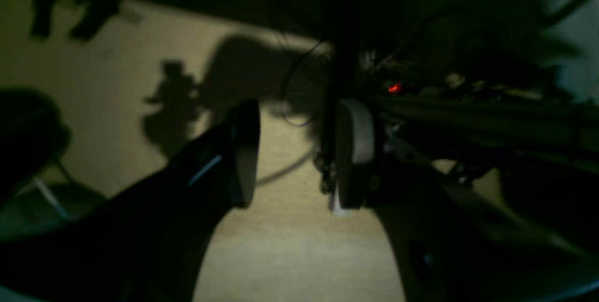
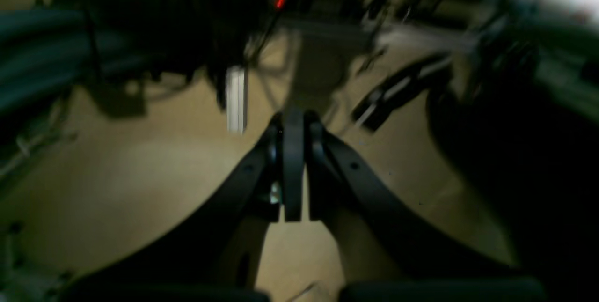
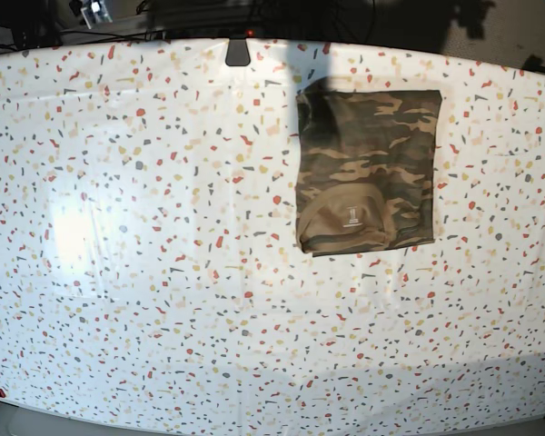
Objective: Fold the T-shirt properly
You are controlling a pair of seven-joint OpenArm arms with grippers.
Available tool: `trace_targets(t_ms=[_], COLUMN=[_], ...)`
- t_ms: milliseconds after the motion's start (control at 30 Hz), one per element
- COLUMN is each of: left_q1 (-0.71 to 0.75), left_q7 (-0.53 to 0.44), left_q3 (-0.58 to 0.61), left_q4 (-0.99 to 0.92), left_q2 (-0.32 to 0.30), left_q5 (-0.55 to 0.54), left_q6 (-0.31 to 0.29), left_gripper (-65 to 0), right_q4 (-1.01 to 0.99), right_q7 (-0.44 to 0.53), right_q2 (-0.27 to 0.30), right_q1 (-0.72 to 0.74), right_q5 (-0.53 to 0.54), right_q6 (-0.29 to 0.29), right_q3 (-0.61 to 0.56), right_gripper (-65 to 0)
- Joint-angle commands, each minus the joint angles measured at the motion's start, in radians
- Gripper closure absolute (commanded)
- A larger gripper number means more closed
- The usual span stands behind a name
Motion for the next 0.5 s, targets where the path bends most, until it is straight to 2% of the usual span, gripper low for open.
trace_targets(t_ms=[0,200,333,467], left_q1=[0.009,-0.094,-0.188,-0.304], left_q7=[-0.024,-0.029,-0.098,-0.126], left_q3=[-0.001,0.089,0.199,0.296], left_q4=[-0.030,-0.255,-0.425,-0.623], left_q2=[-0.010,-0.010,-0.010,-0.009], left_q5=[0.002,0.146,0.242,0.287], left_q6=[-0.007,-0.007,-0.007,-0.007], left_gripper=[-26.0,-26.0,-26.0,-26.0], right_q4=[-0.031,-0.336,-0.556,-0.812], right_q7=[0.011,0.151,0.179,0.189], right_q2=[0.003,0.020,0.091,0.180], right_q1=[-0.018,-0.005,0.068,0.199], right_q5=[0.006,-0.010,-0.009,-0.010], right_q6=[0.005,0.006,0.006,0.006], right_q3=[0.004,0.000,-0.001,-0.001], right_gripper=[0.0,0.0,0.0,0.0])
